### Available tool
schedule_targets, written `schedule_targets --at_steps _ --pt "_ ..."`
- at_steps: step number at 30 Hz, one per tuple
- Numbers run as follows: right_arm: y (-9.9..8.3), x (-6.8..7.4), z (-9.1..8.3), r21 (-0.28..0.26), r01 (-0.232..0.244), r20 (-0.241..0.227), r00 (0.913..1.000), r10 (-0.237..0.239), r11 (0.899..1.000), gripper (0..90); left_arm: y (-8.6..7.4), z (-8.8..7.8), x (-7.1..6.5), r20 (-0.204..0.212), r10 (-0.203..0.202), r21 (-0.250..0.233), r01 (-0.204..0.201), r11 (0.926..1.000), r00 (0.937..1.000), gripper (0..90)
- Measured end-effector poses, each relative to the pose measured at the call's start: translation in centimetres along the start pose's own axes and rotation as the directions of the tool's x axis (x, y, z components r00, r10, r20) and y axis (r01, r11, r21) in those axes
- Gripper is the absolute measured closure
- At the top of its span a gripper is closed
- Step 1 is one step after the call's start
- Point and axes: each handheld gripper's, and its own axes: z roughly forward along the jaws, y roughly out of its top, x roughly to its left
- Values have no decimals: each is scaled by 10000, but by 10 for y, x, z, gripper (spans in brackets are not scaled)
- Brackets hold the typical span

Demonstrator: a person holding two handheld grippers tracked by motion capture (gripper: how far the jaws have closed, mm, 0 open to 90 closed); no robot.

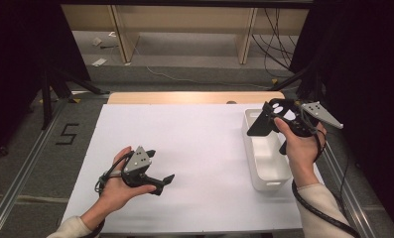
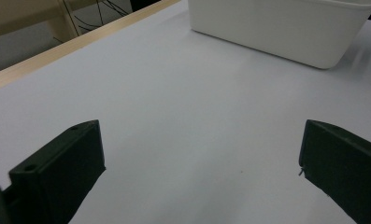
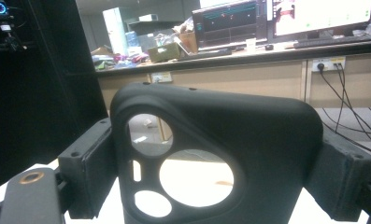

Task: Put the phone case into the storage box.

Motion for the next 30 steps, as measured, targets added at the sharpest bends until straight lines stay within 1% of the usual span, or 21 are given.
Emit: schedule_targets --at_steps 12,30 --pt "-1 -6 0 37 -29 198 9998 29 10000 156 0 0 0 21 12 20 -12 10000 10000 0" --pt "-3 -11 0 108 -43 371 9993 39 9999 156 0 1 0 29 6 20 -6 10000 10000 0"
